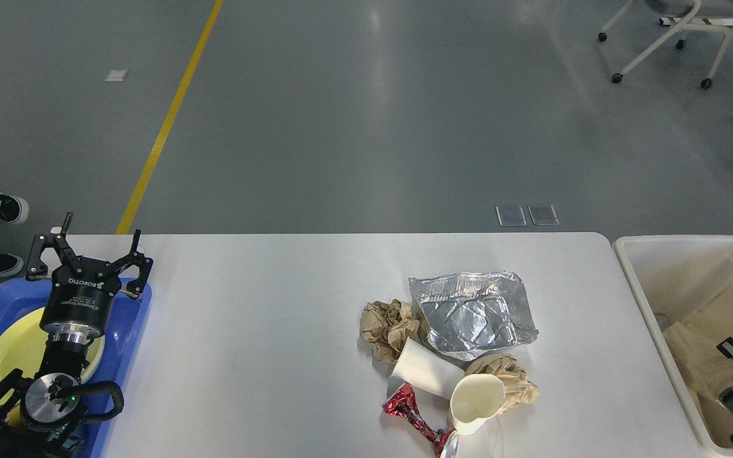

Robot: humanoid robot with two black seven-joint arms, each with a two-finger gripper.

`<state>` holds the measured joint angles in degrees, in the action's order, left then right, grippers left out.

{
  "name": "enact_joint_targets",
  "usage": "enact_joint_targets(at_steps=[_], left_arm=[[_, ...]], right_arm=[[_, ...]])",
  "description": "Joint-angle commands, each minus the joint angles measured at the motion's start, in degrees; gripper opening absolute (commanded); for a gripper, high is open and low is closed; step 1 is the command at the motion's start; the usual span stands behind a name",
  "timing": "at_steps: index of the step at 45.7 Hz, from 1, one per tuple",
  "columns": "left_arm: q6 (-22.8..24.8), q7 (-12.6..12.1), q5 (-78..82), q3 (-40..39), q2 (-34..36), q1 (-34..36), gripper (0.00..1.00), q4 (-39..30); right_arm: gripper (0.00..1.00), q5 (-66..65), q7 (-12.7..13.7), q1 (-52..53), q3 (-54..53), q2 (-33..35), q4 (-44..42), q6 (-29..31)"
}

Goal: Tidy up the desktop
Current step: 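Release the paper bag in the bin and raise the right gripper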

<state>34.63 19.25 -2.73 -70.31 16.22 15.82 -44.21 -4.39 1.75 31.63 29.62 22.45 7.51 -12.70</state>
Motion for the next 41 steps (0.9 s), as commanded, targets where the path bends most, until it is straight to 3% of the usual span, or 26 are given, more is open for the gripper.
enact_joint_targets(at_steps=[1, 9, 10, 14, 16, 31, 41], left_arm=[[0.00, 0.00, 0.00, 0.00, 0.04, 0.00, 0.96, 0.00], [0.00, 0.00, 0.00, 0.00, 0.04, 0.00, 0.96, 0.00], [0.00, 0.00, 0.00, 0.00, 0.04, 0.00, 0.96, 0.00], [0.00, 0.00, 0.00, 0.00, -0.05, 0.00, 0.96, 0.00], [0.00, 0.00, 0.00, 0.00, 0.04, 0.00, 0.96, 0.00], [0.00, 0.00, 0.00, 0.00, -0.05, 0.00, 0.96, 0.00], [0.00, 0.00, 0.00, 0.00, 0.04, 0.00, 0.96, 0.00]], right_arm=[[0.00, 0.00, 0.01, -0.69, 0.18, -0.04, 0.14, -0.14], [0.00, 0.00, -0.08, -0.78, 0.09, -0.04, 0.40, -0.66], [0.07, 0.00, -0.08, -0.78, 0.26, 0.13, 0.40, -1.01], [0.76, 0.00, -0.16, -0.69, 0.53, 0.49, 0.58, -2.51], [0.98, 0.00, -0.17, -0.34, 0.09, 0.75, 0.75, -2.60], [1.00, -0.27, -0.25, -0.08, 0.18, 0.75, 1.45, -2.42], [1.00, -1.84, -0.17, 4.39, 1.06, 4.08, 9.09, -1.19]])
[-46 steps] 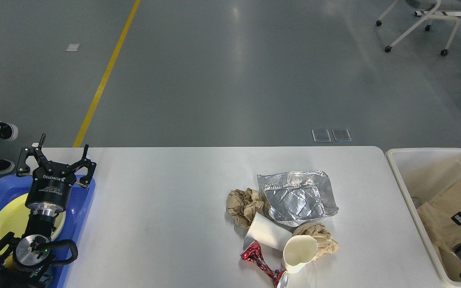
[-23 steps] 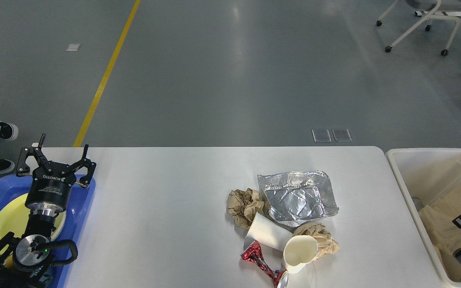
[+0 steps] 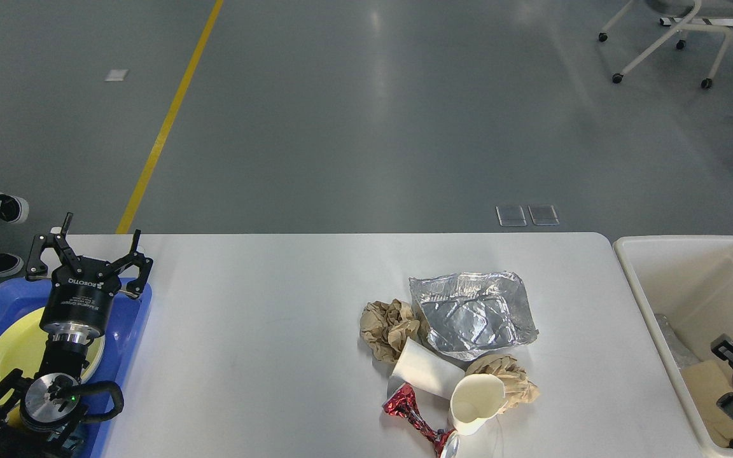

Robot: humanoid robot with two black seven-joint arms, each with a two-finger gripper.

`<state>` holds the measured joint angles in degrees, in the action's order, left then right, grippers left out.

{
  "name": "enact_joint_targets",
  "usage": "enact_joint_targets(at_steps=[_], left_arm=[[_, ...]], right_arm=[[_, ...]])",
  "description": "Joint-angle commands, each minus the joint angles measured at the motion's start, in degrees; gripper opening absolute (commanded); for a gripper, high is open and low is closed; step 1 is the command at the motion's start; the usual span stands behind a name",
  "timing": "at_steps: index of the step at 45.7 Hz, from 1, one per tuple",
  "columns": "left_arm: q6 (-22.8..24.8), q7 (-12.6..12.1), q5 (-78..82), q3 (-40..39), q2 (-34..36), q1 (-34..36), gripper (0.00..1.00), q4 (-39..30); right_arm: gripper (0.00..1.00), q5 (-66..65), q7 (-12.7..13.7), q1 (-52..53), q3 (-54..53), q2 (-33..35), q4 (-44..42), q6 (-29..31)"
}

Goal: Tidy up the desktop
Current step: 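Release the paper bag in the bin and raise the right gripper, then move the right gripper down toward the silver foil bag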

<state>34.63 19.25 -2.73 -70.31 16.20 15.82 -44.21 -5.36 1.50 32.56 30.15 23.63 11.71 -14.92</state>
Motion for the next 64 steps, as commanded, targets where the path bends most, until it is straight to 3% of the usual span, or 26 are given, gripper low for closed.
enact_joint_targets(at_steps=[1, 9, 20, 28, 40, 45, 64], left_arm=[[0.00, 0.00, 0.00, 0.00, 0.06, 0.00, 0.96, 0.00], [0.00, 0.00, 0.00, 0.00, -0.03, 0.00, 0.96, 0.00], [0.00, 0.00, 0.00, 0.00, 0.05, 0.00, 0.96, 0.00], [0.00, 0.00, 0.00, 0.00, -0.03, 0.00, 0.96, 0.00], [0.00, 0.00, 0.00, 0.00, -0.03, 0.00, 0.96, 0.00], [0.00, 0.00, 0.00, 0.00, -0.03, 0.00, 0.96, 0.00], [0.00, 0.00, 0.00, 0.00, -0.03, 0.00, 0.96, 0.00]], right_arm=[[1.00, -1.66, 0.09, 4.69, 0.61, 3.96, 6.29, 1.47], [1.00, -11.94, 1.14, 16.03, 2.98, 11.17, 18.25, 7.26], [1.00, -15.82, 2.02, 35.97, 15.36, 15.66, 29.67, 25.19], [1.00, -15.12, 2.11, 55.83, 29.60, 14.70, 38.91, 38.63], [1.00, -14.86, 2.11, 79.65, 38.49, 8.11, 50.07, 61.75], [1.00, -11.61, 2.11, 87.66, 40.51, 6.08, 55.69, 68.44], [1.00, 1.39, 2.20, 119.83, 41.66, 1.34, 83.91, 69.92]])
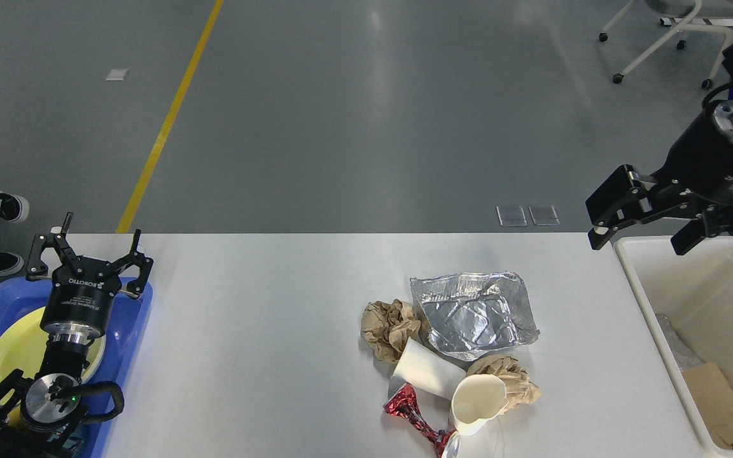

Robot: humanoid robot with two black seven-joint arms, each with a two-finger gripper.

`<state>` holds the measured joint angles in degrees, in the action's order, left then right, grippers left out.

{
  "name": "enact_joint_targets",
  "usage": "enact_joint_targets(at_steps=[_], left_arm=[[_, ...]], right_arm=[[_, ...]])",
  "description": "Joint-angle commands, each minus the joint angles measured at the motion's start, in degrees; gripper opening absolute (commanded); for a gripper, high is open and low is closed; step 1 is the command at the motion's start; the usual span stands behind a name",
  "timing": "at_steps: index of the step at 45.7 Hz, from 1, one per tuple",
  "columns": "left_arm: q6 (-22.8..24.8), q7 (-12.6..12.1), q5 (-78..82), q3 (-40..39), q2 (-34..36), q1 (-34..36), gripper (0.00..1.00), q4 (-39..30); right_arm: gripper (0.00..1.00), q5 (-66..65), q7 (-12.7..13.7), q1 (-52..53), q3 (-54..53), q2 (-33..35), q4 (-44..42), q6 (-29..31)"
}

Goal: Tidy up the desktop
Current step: 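Move the right gripper down toward the silver foil bag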

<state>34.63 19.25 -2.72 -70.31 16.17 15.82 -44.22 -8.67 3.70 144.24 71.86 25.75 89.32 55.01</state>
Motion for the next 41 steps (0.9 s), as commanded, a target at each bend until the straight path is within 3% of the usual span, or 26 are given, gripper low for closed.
enact_joint_targets(at_steps=[1, 23, 41], left_arm=[[0.00, 0.00, 0.00, 0.00, 0.00, 0.00, 0.96, 0.01], [0.00, 0.00, 0.00, 0.00, 0.00, 0.00, 0.96, 0.01], [0.00, 0.00, 0.00, 0.00, 0.09, 0.00, 0.96, -0.07]], right_arm=[[1.00, 5.49, 0.00, 9.21, -0.23, -0.87, 6.83, -0.01], [1.00, 5.85, 0.00, 8.08, -0.76, -3.33, 6.66, -0.01], [1.00, 4.71, 0.00, -10.55, -1.20, -5.00, -5.55, -6.58]])
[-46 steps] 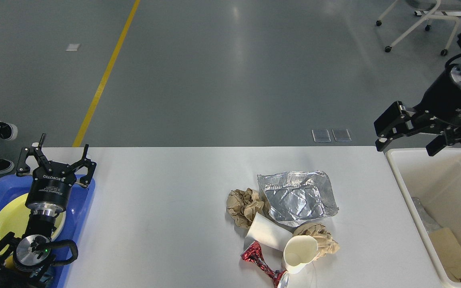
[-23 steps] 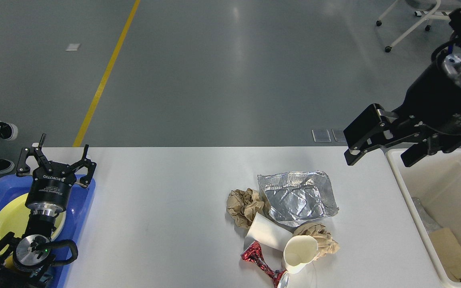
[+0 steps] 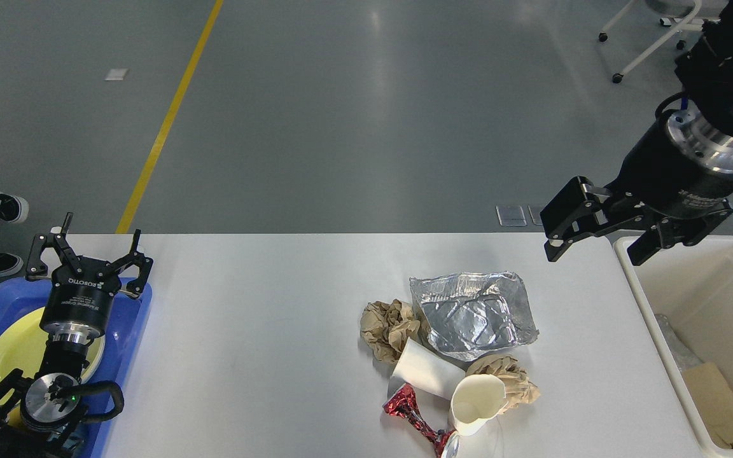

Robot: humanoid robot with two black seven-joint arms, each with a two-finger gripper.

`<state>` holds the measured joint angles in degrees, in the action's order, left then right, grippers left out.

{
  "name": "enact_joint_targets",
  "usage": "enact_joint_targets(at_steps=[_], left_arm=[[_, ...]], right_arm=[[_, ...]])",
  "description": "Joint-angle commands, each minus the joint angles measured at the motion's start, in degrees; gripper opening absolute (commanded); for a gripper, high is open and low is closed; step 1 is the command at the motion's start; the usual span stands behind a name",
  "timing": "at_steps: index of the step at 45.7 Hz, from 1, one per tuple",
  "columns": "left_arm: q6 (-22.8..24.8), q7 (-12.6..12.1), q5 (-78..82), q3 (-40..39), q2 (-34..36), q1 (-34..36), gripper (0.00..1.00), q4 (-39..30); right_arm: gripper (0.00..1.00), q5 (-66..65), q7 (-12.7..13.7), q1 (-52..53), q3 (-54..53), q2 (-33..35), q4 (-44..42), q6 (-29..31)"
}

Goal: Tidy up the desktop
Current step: 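Move the right gripper down toward the silver foil bag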

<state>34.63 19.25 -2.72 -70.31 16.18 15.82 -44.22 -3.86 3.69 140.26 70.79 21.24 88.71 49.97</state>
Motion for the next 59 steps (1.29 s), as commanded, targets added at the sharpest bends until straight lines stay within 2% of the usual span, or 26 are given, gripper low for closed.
enact_joint_targets(at_steps=[1, 10, 17, 25, 33, 59], left_arm=[[0.00, 0.00, -0.01, 0.00, -0.01, 0.00, 0.96, 0.01], [0.00, 0.00, -0.01, 0.00, -0.01, 0.00, 0.96, 0.01], [0.00, 0.00, -0.01, 0.00, -0.01, 0.00, 0.96, 0.01], [0.00, 0.00, -0.01, 0.00, -0.01, 0.00, 0.96, 0.01], [0.00, 0.00, -0.01, 0.00, -0.01, 0.00, 0.96, 0.01], [0.00, 0.00, -0.01, 0.00, -0.01, 0.00, 0.96, 0.01]], right_arm=[[1.00, -0.10, 0.00, -7.97, -0.13, -0.76, -6.17, -1.54], [1.00, -0.18, -0.26, -21.60, -0.74, -1.64, -18.21, -1.98], [0.99, -2.29, -0.79, -32.93, -5.31, -2.61, -28.23, -3.29], [0.99, -13.44, -0.88, -48.84, -15.94, -3.22, -38.43, -9.18], [0.99, -22.50, -0.97, -58.87, -23.15, -5.41, -44.41, -13.75], [0.99, -17.24, -0.27, -60.81, -23.77, -6.65, -45.21, -14.37]])
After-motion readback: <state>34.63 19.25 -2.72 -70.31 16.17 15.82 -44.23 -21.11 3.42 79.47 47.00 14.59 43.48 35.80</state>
